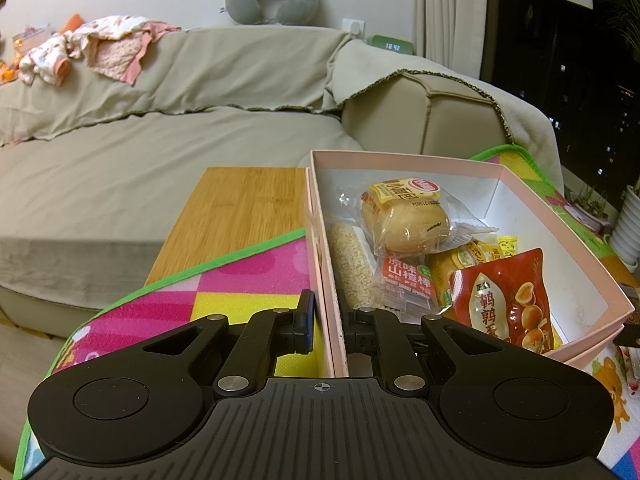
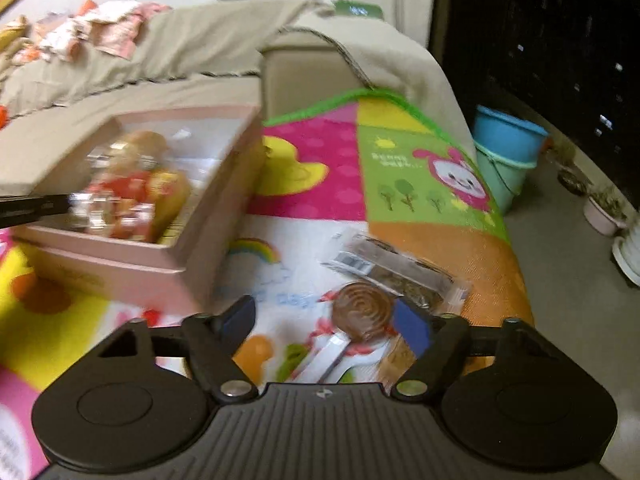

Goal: Organize objects
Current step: 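Grasp the brown swirl lollipop by its stick with the right tool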

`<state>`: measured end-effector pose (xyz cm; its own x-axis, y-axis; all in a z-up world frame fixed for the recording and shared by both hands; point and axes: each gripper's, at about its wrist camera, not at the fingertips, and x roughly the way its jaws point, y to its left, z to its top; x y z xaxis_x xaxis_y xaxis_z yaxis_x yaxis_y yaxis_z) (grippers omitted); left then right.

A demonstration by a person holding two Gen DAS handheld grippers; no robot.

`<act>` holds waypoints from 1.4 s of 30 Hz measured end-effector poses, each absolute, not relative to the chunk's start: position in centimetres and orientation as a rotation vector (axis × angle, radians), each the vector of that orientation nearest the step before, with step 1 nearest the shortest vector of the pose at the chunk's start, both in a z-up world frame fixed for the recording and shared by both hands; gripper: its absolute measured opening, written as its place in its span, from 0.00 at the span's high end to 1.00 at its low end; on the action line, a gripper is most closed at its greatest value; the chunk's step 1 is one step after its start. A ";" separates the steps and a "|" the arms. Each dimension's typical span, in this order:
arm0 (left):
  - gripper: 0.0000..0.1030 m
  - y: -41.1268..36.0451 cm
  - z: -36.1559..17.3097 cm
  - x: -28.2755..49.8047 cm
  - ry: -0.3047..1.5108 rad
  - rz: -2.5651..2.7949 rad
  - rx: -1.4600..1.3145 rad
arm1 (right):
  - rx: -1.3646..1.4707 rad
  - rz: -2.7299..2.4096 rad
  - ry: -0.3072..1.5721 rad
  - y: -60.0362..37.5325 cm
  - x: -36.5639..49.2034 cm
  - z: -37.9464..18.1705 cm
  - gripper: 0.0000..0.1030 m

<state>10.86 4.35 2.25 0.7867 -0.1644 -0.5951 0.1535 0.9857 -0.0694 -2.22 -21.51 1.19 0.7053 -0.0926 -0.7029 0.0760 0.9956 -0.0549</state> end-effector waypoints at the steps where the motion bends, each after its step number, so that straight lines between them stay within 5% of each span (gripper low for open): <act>1: 0.88 4.4 2.3 10.9 0.643 -0.171 -0.018 | -0.027 -0.110 0.793 -21.7 -1.7 0.7 0.38; 6: 0.88 4.3 2.2 10.9 0.642 -0.171 -0.018 | -0.022 -0.048 0.808 -21.7 -2.2 0.1 0.56; 11: 0.88 4.3 2.2 10.9 0.643 -0.171 -0.018 | -0.107 0.098 0.811 -18.9 -5.6 0.3 0.56; 16: 0.88 4.4 2.2 10.9 0.643 -0.172 -0.018 | -0.102 0.085 0.833 -17.4 -6.8 0.4 0.47; 29: 0.88 4.3 2.2 10.9 0.643 -0.172 -0.017 | -0.135 0.079 0.851 -15.7 -7.8 0.6 0.45; 36: 0.88 4.3 2.2 10.9 0.643 -0.172 -0.017 | -0.306 0.058 0.814 -16.0 -9.5 0.6 0.33; 42: 0.88 4.4 2.2 10.8 0.643 -0.172 -0.018 | -0.115 0.080 0.859 -16.9 -8.8 0.6 0.33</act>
